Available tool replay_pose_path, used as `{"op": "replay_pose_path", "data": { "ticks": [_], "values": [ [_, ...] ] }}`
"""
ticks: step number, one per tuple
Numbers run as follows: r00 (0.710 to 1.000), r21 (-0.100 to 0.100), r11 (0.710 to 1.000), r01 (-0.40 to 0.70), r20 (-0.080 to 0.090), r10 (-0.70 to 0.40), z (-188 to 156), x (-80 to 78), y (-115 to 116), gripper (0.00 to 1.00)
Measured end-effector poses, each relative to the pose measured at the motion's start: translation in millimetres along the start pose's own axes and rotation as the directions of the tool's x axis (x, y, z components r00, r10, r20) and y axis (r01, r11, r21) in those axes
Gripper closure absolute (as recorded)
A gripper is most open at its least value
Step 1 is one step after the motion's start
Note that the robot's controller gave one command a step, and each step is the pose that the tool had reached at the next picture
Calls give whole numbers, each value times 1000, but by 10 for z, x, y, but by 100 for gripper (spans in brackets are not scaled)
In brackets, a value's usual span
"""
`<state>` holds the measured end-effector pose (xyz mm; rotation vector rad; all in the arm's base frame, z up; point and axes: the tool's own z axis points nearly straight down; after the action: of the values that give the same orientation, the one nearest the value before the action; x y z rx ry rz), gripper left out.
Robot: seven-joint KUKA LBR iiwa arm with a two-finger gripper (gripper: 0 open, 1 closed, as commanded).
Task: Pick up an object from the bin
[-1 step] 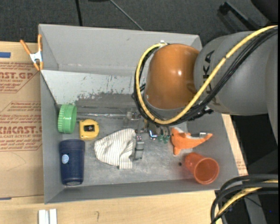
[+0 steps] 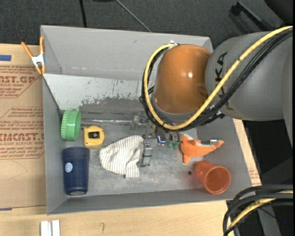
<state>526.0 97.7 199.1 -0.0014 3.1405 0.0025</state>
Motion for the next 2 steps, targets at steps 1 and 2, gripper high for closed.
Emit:
{"op": "replay_pose_path", "data": {
  "ticks": [1, 2],
  "values": [
    [992, 1, 992, 127, 4, -127, 388, -85, 11, 0],
    [941, 2, 941, 338, 5, -338, 1175, -226, -23, 0]
  ]
}}
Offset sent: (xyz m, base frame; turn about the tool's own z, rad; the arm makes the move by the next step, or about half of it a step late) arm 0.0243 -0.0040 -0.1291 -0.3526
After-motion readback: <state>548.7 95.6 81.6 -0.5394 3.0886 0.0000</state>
